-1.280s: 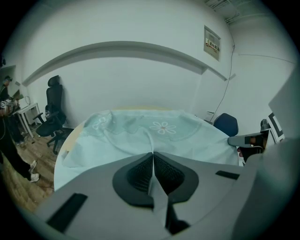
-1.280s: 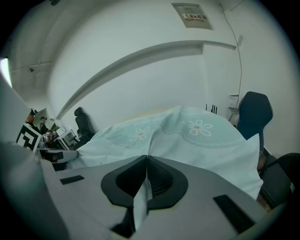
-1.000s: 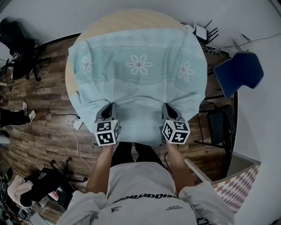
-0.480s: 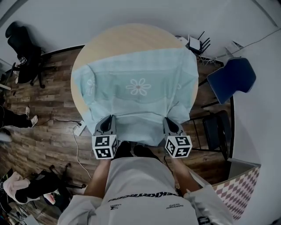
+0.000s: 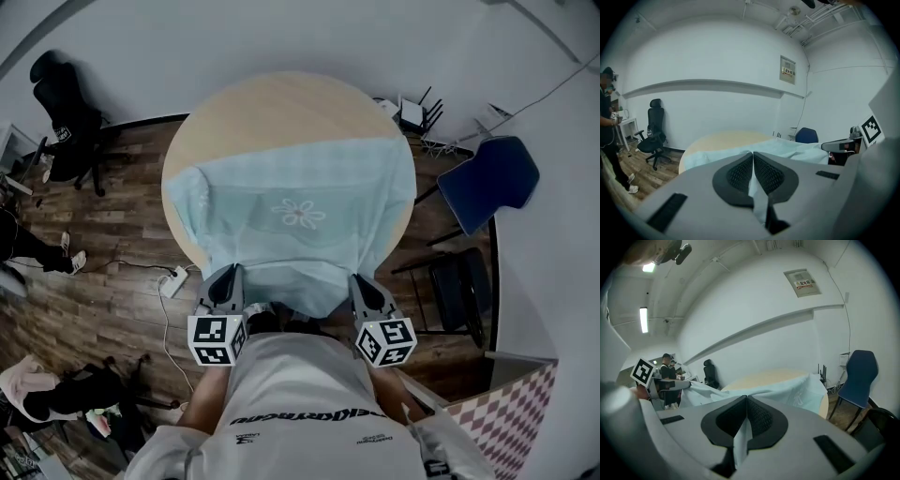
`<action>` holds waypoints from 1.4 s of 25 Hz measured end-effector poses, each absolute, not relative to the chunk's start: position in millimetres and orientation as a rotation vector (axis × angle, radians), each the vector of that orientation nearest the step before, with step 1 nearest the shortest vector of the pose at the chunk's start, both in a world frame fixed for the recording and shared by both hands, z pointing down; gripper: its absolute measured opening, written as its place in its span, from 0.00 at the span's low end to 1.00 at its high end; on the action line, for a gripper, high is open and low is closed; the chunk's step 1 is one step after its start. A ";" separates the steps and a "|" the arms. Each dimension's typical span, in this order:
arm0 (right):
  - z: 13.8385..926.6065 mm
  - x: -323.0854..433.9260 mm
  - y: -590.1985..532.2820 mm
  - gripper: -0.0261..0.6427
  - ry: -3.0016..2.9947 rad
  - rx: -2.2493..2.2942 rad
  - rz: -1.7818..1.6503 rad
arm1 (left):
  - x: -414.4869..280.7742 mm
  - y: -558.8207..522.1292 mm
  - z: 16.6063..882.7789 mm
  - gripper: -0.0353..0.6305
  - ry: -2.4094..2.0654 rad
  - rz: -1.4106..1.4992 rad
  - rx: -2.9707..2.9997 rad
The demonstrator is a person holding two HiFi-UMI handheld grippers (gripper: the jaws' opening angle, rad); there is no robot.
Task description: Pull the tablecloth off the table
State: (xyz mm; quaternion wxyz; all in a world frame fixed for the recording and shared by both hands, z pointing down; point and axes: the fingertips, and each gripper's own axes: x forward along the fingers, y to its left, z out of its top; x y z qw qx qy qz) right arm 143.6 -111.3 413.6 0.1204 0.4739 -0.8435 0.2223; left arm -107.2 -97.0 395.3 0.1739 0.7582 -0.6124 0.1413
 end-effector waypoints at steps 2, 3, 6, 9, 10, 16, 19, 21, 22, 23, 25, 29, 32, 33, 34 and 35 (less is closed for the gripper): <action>405.2 145.8 -103.9 0.09 -2.490 1.396 0.645 | -105.2 -87.3 386.5 0.08 -1.755 0.378 2.151; 401.0 146.7 -100.5 0.09 -2.503 1.400 0.637 | -104.3 -82.5 382.7 0.08 -1.765 0.368 2.153; 387.1 150.3 -91.0 0.09 -2.539 1.415 0.591 | -100.4 -69.6 371.5 0.08 -1.802 0.339 2.169; 377.0 152.7 -74.4 0.09 -2.568 1.443 0.546 | -98.5 -50.7 364.6 0.08 -1.833 0.314 2.188; 374.1 154.0 -67.5 0.09 -2.575 1.457 0.532 | -97.5 -43.2 363.0 0.08 -1.841 0.305 2.196; 340.1 154.9 -43.6 0.09 -2.612 1.546 0.394 | -93.3 -14.7 337.0 0.08 -1.906 0.201 2.244; 329.5 155.3 -24.3 0.09 -2.626 1.573 0.402 | -88.2 3.7 327.4 0.08 -1.918 0.169 2.258; 319.2 156.8 -11.3 0.09 -2.645 1.584 0.392 | -85.8 17.1 317.7 0.08 -1.934 0.132 2.257; 313.7 157.6 -4.6 0.09 -2.655 1.592 0.387 | -84.6 24.0 311.8 0.08 -1.943 0.115 2.259; 308.5 158.7 2.7 0.09 -2.664 1.601 0.380 | -82.8 31.3 305.9 0.08 -1.951 0.102 2.265; 298.5 161.0 17.4 0.09 -2.677 1.620 0.365 | -78.1 45.5 293.5 0.08 -1.961 0.080 2.289; 278.6 164.5 47.5 0.09 -2.705 1.648 0.336 | -72.3 75.3 268.1 0.08 -1.976 0.021 2.332; 262.3 170.1 71.6 0.09 -2.729 1.664 0.305 | -66.7 100.7 251.1 0.08 -1.992 -0.013 2.366; 256.6 170.3 79.1 0.09 -2.739 1.665 0.294 | -66.1 108.5 245.8 0.08 -1.996 -0.024 2.376; 250.9 170.4 86.0 0.09 -2.746 1.666 0.282 | -66.0 115.4 240.5 0.08 -1.997 -0.039 2.383; 245.9 170.9 92.1 0.09 -2.753 1.669 0.270 | -65.7 121.5 235.7 0.08 -1.996 -0.054 2.389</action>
